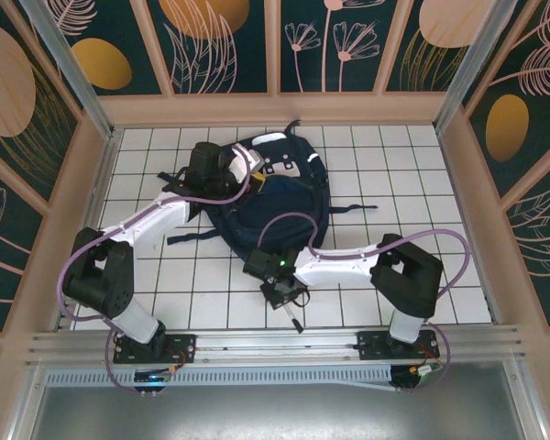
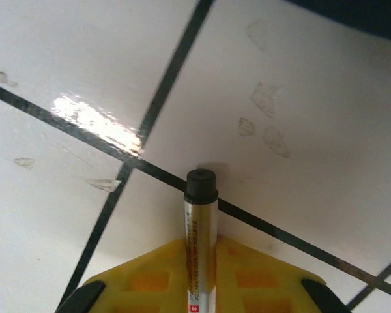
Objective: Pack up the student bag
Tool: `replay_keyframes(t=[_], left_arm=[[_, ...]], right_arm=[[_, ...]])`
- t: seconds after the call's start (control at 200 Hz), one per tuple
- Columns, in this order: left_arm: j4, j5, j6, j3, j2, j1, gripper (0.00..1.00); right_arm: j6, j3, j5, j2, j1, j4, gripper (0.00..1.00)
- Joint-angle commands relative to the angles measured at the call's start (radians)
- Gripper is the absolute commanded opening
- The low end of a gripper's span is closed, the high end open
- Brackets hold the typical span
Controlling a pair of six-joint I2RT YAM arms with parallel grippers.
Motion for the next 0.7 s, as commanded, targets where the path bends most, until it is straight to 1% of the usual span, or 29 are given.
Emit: replay_keyframes(t=[0.0, 0.045, 0.14, 0.2, 0.285, 0.385, 0.445, 0.53, 0.591, 0.646, 0.696], left_arm=[[0.037, 0.028, -0.022, 0.005, -0.006, 0.013, 0.00], [0.041, 0.034, -0.032, -0.004, -0.013, 0.013, 0.00], [0.065, 0.052, -0.052, -0.032, -0.028, 0.013, 0.00], [0.058, 0.059, -0.052, -0.035, -0.031, 0.013, 0.00], [0.042, 0.062, -0.044, -0.033, -0.036, 0.013, 0.00], [0.036, 0.061, -0.041, -0.039, -0.048, 0.013, 0.00], [0.029, 0.065, -0.039, -0.042, -0.055, 0.013, 0.00], [0.015, 0.071, -0.033, -0.041, -0.065, 0.013, 0.00], [0.010, 0.076, -0.033, -0.038, -0.067, 0.013, 0.00], [0.005, 0.092, -0.034, -0.036, -0.065, 0.013, 0.00], [0.005, 0.101, -0.038, -0.035, -0.061, 0.013, 0.00]], right_arm=[[0.052, -0.030, 0.000, -0.081, -0.048, -0.043, 0.10], [0.077, -0.024, -0.001, -0.123, -0.074, -0.033, 0.09], [0.140, -0.006, -0.098, -0.223, -0.153, 0.002, 0.05], [0.207, 0.008, -0.127, -0.279, -0.215, 0.022, 0.02], [0.379, 0.026, -0.138, -0.336, -0.317, 0.054, 0.00], [0.591, 0.013, -0.192, -0.374, -0.437, 0.180, 0.00], [0.677, -0.011, -0.240, -0.378, -0.501, 0.291, 0.00], [0.794, -0.025, -0.262, -0.356, -0.566, 0.395, 0.00], [0.855, -0.033, -0.269, -0.329, -0.595, 0.478, 0.00], [0.915, -0.036, -0.244, -0.299, -0.604, 0.529, 0.00], [0.985, -0.035, -0.193, -0.266, -0.605, 0.529, 0.00]])
